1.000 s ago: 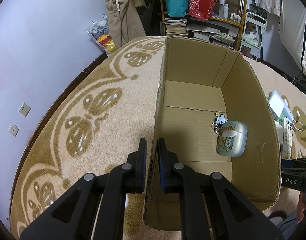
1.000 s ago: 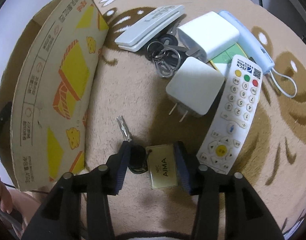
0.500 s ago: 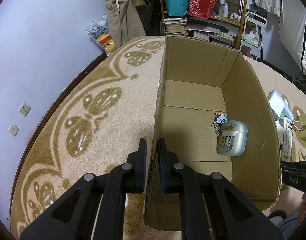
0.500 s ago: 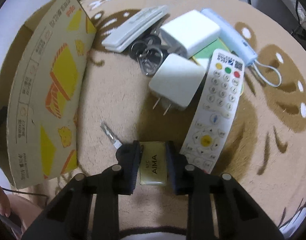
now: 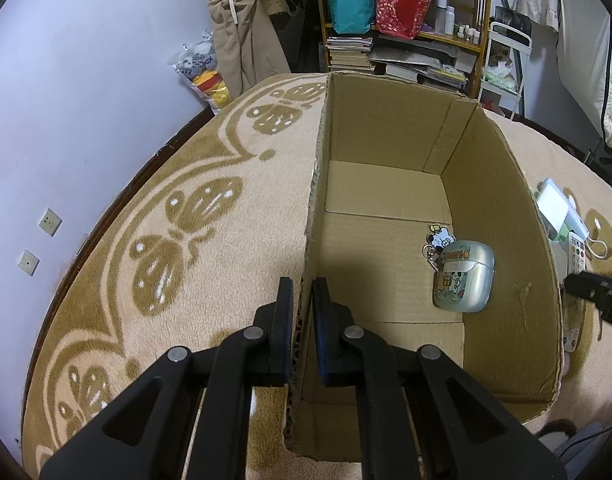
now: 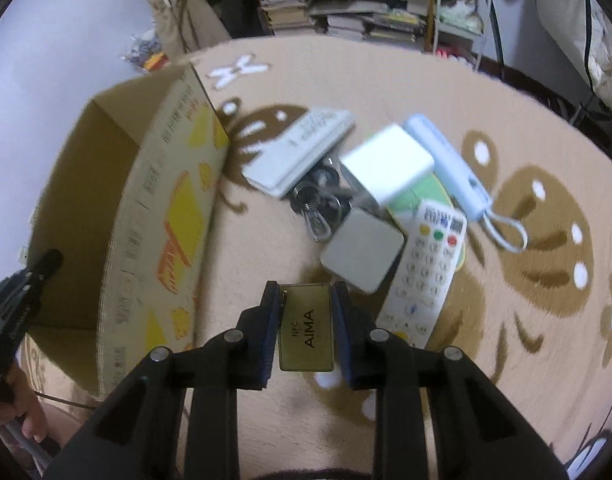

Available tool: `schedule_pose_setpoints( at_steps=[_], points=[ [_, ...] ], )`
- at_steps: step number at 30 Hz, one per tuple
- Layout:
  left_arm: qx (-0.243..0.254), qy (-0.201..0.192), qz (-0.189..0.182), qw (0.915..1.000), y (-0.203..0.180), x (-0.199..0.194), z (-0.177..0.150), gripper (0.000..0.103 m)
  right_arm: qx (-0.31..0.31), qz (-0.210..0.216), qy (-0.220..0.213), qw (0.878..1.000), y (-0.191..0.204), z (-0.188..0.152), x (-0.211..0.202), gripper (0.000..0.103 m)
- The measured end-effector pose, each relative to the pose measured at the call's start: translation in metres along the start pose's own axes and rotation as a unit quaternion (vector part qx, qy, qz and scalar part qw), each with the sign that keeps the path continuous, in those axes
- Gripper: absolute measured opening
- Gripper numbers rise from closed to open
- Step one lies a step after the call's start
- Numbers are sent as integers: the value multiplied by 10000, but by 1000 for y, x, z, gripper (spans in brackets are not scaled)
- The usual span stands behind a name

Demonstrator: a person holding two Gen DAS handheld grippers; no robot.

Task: Organize rigid objects
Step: 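Lift the keys with the right tool off the pile, then carry the keys over the box and lower them inside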

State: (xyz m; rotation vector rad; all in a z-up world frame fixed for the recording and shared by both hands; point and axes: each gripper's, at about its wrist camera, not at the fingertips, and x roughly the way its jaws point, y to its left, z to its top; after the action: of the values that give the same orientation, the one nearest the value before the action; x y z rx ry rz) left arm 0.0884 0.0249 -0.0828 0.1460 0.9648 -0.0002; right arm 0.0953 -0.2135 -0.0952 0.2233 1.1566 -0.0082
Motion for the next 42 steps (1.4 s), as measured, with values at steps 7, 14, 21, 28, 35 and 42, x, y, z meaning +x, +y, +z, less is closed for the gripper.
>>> schedule_pose_setpoints(
  at_steps=[7, 14, 21, 28, 35, 42],
  points=[
    [15, -4, 13, 10000, 1, 0, 1, 8, -58, 240, -389, 9989, 9, 30, -19, 28],
    [14, -1, 21, 10000, 2, 0, 4, 9, -405, 644, -1062, 9914, 42, 46, -63, 28],
    [16, -3, 25, 10000, 3, 0, 6, 9, -791, 1083, -1617, 9777, 79, 50, -93, 28],
    [8, -5, 17, 10000, 4, 0, 7, 9, -1158, 1213, -1563, 9734, 108, 45, -85, 28],
    [-9, -2, 10, 10000, 5, -1, 11, 9, -1246, 1142, -1209, 9782, 114, 34, -53, 28],
    [-9, -4, 13, 10000, 6, -2, 12, 9, -1057, 1117, -823, 9847, 107, 29, -21, 28]
  ],
)
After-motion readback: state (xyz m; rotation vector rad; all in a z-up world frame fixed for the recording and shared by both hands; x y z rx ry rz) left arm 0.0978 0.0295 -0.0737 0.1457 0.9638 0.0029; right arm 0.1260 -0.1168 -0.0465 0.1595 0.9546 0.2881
